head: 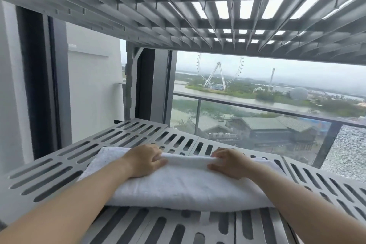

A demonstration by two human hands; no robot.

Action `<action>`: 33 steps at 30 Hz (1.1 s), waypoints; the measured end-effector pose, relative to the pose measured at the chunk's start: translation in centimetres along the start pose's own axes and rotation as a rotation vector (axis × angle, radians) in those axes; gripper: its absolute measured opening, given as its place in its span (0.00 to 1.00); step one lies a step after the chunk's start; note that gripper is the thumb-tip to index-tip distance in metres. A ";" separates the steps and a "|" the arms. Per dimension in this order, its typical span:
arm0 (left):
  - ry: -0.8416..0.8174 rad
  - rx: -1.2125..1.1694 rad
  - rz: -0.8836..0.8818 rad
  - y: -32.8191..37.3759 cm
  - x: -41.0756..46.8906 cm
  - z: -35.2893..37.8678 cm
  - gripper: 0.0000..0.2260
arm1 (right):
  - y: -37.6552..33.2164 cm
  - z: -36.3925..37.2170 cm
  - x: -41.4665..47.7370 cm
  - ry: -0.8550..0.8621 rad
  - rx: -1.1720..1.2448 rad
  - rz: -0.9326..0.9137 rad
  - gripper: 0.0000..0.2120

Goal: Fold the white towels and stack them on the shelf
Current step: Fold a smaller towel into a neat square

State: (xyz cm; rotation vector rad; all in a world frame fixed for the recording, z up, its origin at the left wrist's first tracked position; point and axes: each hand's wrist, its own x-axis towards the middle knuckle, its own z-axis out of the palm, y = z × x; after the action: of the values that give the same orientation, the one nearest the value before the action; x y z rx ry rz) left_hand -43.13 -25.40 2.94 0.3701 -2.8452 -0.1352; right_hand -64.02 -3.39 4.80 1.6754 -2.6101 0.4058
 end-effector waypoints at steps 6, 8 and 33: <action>-0.021 -0.090 0.046 -0.8 -0.7 -0.5 0.19 | -1.0 -0.5 -0.9 -0.166 -0.102 -0.009 0.25; -0.035 -0.127 0.065 -1.0 -1.2 -0.8 0.19 | -1.5 -1.0 -1.4 -0.259 -0.087 0.001 0.26; 0.126 -0.238 0.271 10.1 3.2 2.7 0.18 | 0.0 -3.6 -3.5 0.239 -0.261 -0.226 0.25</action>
State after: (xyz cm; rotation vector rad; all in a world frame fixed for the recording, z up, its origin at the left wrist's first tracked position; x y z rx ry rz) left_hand -49.28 -16.37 2.42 -0.0545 -2.6823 -0.3773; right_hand -62.97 0.50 7.72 1.6892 -2.1703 0.2296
